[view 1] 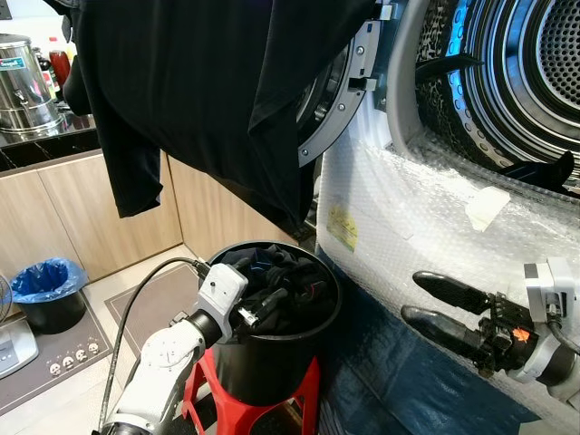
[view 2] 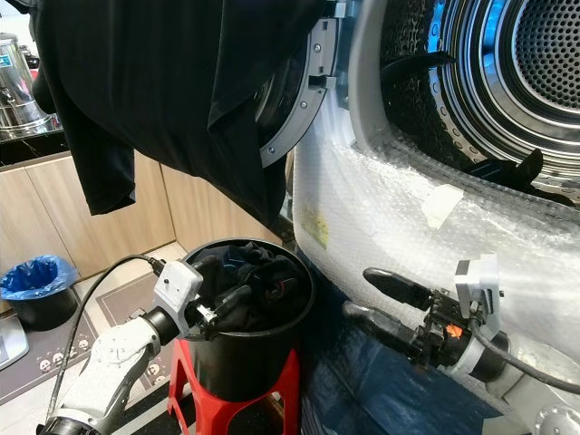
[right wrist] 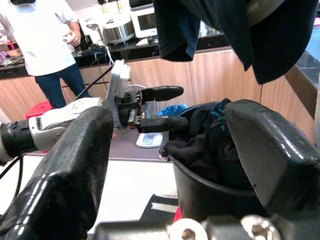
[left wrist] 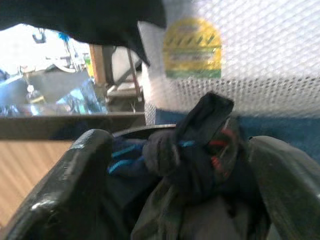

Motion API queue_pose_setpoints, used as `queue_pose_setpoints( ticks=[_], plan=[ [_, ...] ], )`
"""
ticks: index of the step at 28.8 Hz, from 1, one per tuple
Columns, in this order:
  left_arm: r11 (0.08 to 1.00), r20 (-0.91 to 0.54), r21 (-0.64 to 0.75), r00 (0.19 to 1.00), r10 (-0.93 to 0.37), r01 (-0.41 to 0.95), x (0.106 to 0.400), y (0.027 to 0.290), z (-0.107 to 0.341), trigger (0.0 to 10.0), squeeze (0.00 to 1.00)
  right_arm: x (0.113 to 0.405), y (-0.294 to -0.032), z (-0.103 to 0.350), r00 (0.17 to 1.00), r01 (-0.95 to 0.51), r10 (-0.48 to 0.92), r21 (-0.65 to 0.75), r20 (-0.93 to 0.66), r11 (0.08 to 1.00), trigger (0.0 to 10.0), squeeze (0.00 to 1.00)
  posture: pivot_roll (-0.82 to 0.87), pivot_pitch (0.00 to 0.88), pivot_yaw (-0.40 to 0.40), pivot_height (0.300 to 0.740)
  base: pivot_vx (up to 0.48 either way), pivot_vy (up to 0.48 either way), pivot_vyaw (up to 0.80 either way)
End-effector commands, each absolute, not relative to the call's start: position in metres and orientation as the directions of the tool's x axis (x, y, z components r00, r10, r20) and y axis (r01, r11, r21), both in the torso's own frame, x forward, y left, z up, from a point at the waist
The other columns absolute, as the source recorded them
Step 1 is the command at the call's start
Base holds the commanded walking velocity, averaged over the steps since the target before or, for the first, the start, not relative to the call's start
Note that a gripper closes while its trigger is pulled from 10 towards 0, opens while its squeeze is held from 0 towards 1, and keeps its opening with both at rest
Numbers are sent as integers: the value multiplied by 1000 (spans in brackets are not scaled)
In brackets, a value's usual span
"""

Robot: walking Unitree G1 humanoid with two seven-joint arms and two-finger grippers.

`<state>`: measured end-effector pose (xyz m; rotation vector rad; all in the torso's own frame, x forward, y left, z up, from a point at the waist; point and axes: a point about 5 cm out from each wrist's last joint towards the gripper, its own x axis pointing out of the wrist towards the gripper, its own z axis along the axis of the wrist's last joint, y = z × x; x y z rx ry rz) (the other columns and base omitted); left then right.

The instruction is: Clothes washing

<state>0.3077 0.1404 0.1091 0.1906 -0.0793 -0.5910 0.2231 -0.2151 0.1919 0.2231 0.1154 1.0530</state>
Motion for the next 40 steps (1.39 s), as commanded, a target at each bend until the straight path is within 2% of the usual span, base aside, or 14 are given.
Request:
queue_pose_setpoints(
  ticks=[1,4,11,12,13,24,35,38,40],
  plan=[
    [818,23,191,831,-556,543,313,145,111,10000,1000,220,-213,197,473,-859,881,215,-10,464,10000,0,-68,0,-76,740,0,0,0],
    [819,19,199,833,-553,539,315,148,110,10000,1000,217,-213,198,469,-860,883,221,-16,461,10000,0,-71,0,-81,740,0,0,0],
    [828,-10,195,845,-534,526,320,157,107,10000,1000,205,-209,202,452,-861,891,242,-39,447,10000,0,-94,87,-92,740,0,0,0],
    [828,-12,195,846,-533,525,322,158,107,10000,388,203,-207,202,446,-863,894,246,-41,441,10000,0,-98,103,-94,740,0,0,0],
    [831,-18,189,848,-530,523,323,158,106,10000,0,202,-206,203,443,-863,895,249,-41,439,10000,0,-102,114,-95,740,0,0,0],
    [813,-44,202,835,-549,546,345,155,114,10000,0,193,-198,210,434,-863,900,269,-34,427,10000,0,-144,185,-85,740,0,0,0],
    [788,-58,181,807,-588,588,355,148,116,10000,0,181,-198,220,455,-855,890,271,-20,443,10000,0,-189,212,-79,740,0,0,0],
    [776,-55,183,795,-605,603,355,146,117,10000,0,180,-198,221,458,-853,889,270,-19,446,10000,0,-192,217,-80,740,0,0,0],
    [739,-59,192,759,-648,646,355,140,118,10000,0,178,-197,224,463,-851,886,274,-13,449,10000,0,-195,225,-78,740,0,0,0]
  ],
)
